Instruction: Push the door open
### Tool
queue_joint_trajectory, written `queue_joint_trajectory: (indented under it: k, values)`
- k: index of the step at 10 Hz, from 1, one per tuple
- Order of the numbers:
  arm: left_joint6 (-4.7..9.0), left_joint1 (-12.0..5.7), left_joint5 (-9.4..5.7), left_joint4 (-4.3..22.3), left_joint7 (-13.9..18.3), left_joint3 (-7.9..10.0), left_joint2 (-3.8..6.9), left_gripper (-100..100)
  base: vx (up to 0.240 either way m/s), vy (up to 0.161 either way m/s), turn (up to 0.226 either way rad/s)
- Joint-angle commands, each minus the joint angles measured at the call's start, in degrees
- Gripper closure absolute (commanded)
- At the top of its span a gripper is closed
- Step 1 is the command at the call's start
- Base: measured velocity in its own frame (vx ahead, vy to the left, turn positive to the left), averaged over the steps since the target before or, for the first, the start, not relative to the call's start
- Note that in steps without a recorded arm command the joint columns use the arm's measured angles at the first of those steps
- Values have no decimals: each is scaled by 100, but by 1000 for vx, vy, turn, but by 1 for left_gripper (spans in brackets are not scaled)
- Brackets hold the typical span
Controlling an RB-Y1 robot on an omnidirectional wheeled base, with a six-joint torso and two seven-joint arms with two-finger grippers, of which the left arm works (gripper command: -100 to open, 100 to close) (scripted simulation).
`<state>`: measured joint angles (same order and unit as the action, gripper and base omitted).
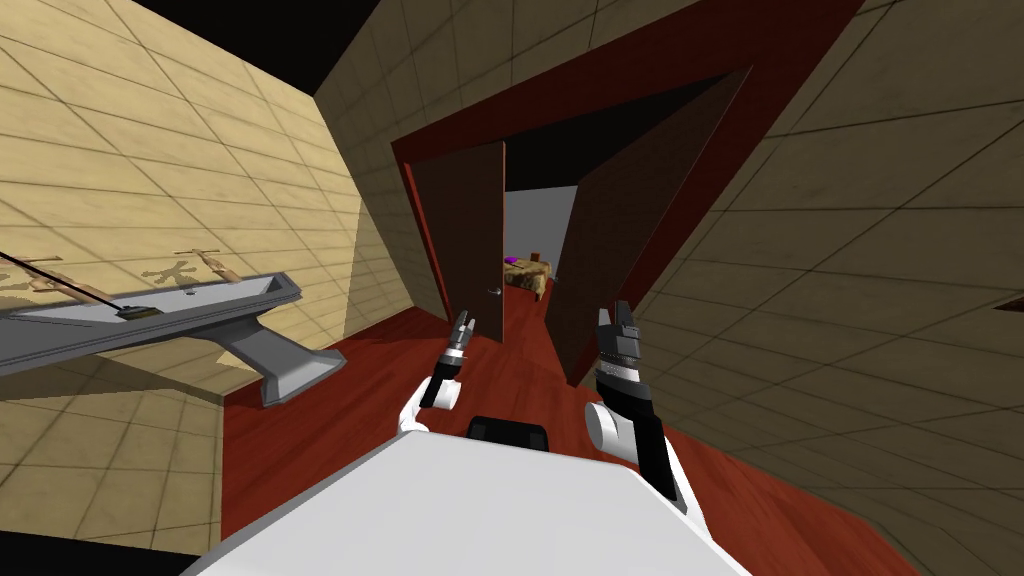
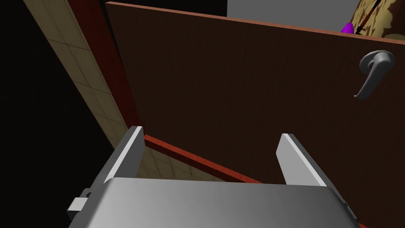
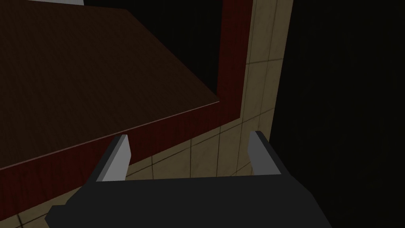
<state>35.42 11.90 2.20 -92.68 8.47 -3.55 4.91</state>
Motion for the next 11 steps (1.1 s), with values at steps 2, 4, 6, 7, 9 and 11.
queue_joint_trajectory:
  k: [2,4,6,7,9,11]
  values:
    - [79,-116,15,362,-7,-16,1,-100,61,37,-19]
    - [117,-191,19,550,-5,-21,11,-100,43,31,-21]
    - [193,-342,29,876,-1,-29,30,-100,82,69,-47]
    - [193,-342,29,925,-1,-29,30,-100,69,49,-17]
    - [269,-493,39,1301,3,-38,45,-100,60,50,-31]
    - [307,-569,44,1488,5,-42,52,-100,73,59,-33]
